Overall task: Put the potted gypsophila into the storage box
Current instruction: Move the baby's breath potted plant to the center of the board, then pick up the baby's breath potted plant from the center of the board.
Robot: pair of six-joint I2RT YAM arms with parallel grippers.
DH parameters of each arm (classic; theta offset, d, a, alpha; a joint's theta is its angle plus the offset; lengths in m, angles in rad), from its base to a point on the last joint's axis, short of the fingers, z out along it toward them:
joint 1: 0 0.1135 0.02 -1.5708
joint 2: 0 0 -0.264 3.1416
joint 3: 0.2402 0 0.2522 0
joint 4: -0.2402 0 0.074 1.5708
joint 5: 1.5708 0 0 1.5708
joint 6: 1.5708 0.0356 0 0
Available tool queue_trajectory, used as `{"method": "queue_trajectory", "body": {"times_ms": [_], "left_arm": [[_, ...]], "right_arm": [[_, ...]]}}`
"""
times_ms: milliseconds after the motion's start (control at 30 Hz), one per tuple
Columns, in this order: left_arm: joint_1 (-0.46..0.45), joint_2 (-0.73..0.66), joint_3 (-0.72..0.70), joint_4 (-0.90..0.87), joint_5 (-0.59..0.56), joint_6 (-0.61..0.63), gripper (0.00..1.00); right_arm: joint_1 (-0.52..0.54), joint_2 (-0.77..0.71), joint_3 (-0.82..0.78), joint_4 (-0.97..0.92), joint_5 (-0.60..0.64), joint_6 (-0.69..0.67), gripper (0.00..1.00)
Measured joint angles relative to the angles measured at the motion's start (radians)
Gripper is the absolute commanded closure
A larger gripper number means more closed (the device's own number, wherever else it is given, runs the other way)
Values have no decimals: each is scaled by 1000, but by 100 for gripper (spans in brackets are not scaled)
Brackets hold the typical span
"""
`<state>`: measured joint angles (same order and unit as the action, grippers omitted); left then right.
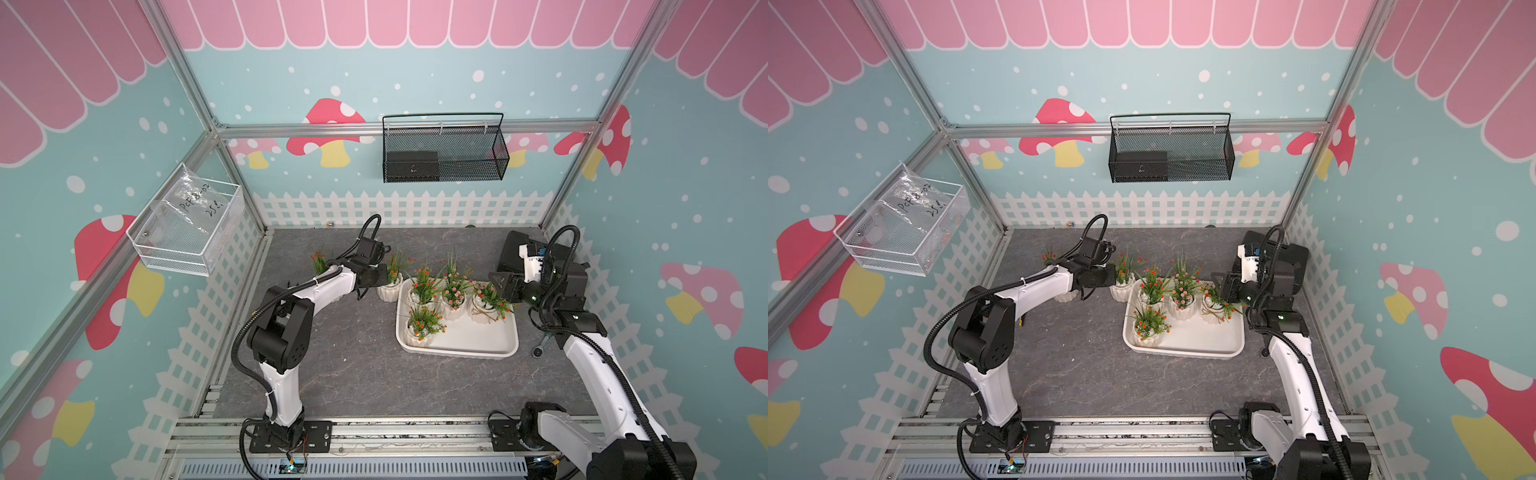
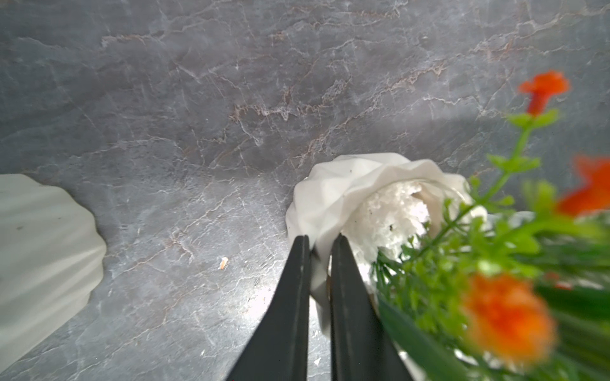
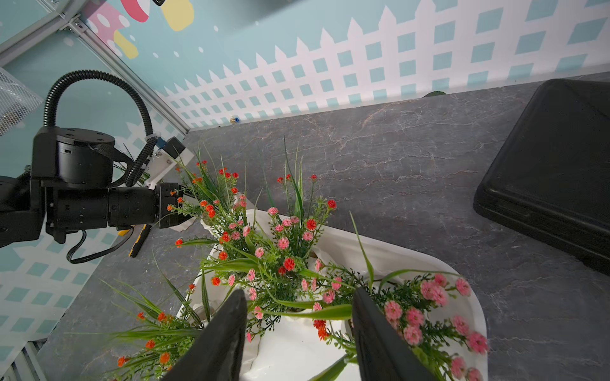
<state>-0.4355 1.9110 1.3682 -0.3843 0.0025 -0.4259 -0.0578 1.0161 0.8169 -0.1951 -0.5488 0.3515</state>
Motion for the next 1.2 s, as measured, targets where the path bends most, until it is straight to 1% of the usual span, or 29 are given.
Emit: {"method": "queue_trajectory", "body": {"times_ms": [33,167,233,467,600,767,900,1000,1200], "left_arm": [[-1,-2,-4,3,-1,-1,85],[-3,-3,-10,8,-3,-4,74],[-6,-3,-10,8,-2,-5,73],[-10,1,-5,4,-4,-5,73],[-10,14,14,-8,-10,-4,75],[-10,35,45,-27,-17,2,82],[-11,53,84,-61,-29,15,90],[-14,60,101,-87,-37,23,99],[-18,58,105,-101,-53,27,100]], "right_arm": [[0,-2,-2,0,0,0,46],[0,-5,-6,-4,1,0,46],[0,-5,-6,-4,1,0,46],[0,-5,-6,-7,1,-3,45],[0,-5,-6,-7,2,-7,45],[0,-7,-6,-7,2,-12,45],[0,-17,-14,-6,1,-15,45],[0,-19,-24,-5,-3,-14,45],[0,-41,-48,4,-21,-14,45]]}}
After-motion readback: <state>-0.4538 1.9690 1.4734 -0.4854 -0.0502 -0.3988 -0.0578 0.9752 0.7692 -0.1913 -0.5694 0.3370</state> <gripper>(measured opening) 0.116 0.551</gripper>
